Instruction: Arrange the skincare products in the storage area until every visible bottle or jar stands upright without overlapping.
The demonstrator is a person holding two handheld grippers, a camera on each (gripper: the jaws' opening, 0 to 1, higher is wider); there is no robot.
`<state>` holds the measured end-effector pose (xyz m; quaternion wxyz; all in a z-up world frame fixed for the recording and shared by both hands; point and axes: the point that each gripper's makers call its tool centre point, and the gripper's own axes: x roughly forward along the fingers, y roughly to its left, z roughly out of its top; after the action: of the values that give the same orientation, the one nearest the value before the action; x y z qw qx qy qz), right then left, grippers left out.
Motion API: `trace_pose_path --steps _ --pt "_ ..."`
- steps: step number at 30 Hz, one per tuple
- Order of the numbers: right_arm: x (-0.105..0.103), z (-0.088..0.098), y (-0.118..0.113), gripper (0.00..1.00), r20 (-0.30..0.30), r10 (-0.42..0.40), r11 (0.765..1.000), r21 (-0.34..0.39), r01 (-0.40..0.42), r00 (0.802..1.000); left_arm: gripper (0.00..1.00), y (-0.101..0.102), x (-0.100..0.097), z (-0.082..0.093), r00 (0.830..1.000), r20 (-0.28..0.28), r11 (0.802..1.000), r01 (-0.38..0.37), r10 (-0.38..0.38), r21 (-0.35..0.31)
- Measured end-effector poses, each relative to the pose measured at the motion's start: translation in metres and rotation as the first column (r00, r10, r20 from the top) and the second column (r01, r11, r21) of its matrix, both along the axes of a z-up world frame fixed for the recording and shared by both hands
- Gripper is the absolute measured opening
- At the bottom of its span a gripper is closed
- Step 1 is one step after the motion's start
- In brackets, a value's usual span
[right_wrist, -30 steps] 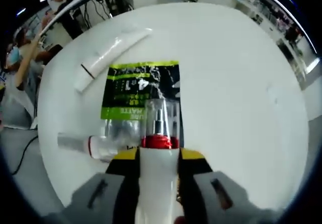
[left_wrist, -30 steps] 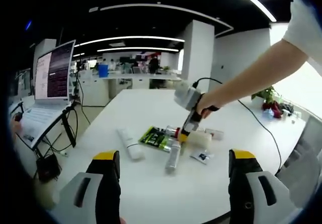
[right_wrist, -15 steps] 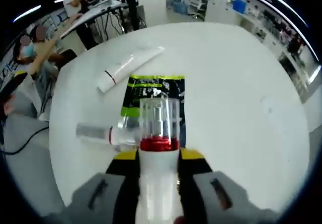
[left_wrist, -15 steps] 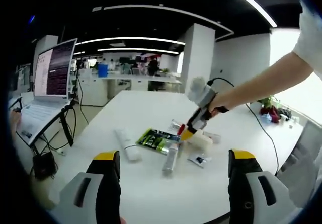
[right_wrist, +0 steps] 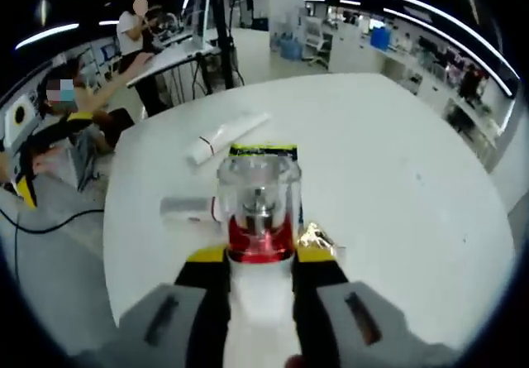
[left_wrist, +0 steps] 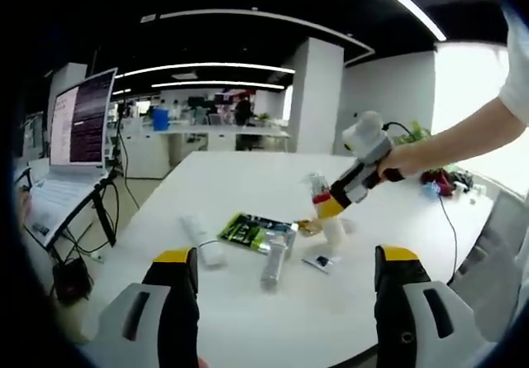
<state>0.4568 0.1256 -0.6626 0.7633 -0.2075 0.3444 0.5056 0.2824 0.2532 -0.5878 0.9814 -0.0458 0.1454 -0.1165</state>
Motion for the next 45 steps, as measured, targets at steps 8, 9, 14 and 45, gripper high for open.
trace_pose_path --steps 8,9,14,45 --pt "-0.022 0.01 -0.028 0.27 -0.001 -0.055 0.996 0.064 0.055 0.998 0.86 -0.005 -0.001 -0.001 0.999 0.003 0.999 0.033 -0.033 0.02" --pt "-0.026 0.013 -0.031 0.27 0.002 -0.057 0.996 0.07 0.057 0.998 0.86 -0.005 -0.002 -0.002 0.999 0.001 0.999 0.037 -0.037 0.019" --pt "-0.042 0.023 -0.042 0.27 0.02 -0.046 0.995 0.09 0.044 0.999 0.86 -0.016 -0.004 -0.003 0.995 -0.012 0.994 0.102 -0.101 0.031" --pt "-0.141 0.081 -0.108 0.27 -0.002 0.005 0.94 0.341 -0.004 1.0 0.65 -0.228 0.025 -0.018 0.654 -0.048 0.653 0.744 -0.755 -0.142"
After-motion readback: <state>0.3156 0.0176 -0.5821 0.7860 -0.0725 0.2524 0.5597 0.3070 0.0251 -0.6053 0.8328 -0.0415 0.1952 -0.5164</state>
